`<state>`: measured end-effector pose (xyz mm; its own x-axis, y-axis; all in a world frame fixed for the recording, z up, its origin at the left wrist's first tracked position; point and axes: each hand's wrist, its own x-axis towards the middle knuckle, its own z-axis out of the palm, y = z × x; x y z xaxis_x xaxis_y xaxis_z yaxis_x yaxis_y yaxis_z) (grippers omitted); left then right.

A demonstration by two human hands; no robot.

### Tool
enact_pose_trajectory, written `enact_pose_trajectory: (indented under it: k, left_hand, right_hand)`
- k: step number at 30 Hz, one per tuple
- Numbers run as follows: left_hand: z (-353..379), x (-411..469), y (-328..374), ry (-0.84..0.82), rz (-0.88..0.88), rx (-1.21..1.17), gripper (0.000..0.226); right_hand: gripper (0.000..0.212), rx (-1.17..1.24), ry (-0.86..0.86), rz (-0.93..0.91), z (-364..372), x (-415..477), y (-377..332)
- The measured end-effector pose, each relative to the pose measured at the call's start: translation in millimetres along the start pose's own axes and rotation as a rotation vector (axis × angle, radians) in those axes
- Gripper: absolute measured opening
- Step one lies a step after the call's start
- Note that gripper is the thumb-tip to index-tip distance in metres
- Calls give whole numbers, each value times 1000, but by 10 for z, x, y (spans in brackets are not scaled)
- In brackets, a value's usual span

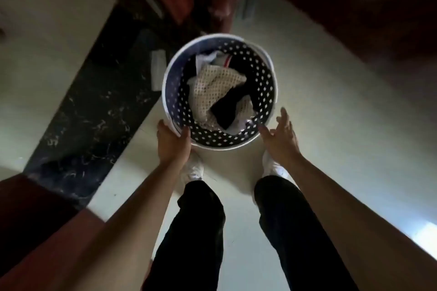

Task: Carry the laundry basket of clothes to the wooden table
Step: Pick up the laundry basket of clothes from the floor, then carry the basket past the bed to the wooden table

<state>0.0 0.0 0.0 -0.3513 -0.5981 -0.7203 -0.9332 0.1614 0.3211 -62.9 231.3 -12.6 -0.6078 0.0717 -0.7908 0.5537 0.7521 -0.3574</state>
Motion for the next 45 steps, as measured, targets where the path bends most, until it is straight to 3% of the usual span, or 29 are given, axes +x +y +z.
enact_pose_trajectory:
  k: [5,10,21,27,32,35,37,45]
  left_hand:
    - [207,141,-237,-108,-55,-218,44]
    - [12,44,-413,-61,-116,-387,44]
    - [-1823,-2492,571,-56,-152,-531,30]
    - [-2924,-3878,1151,-55,2,-520,25]
    - [-3676,-4607,1568,-2,251,-402,20]
    - [-3949,-4831,1802,39,443,-219,11]
    - [-4066,-4920,1932,29,500,-209,18]
    - [-4256,-4786,2312,-322,633,-427,37]
  right_hand:
    - [56,93,77,11,229,174,30]
    - [53,116,49,32,54,-234,-143]
    - [62,122,-48,-83,-1565,-2614,-1008]
    - [78,219,12,-167,-2516,-3962,-1465]
    - [72,574,19,-385,-3295,-4638,-1755]
    - [70,722,101,-432,-3539,-4922,-1866]
    - [70,790,152,-447,-3578,-5087,-1914]
    - [70,1043,363,-459,-3332,-5760,-1921]
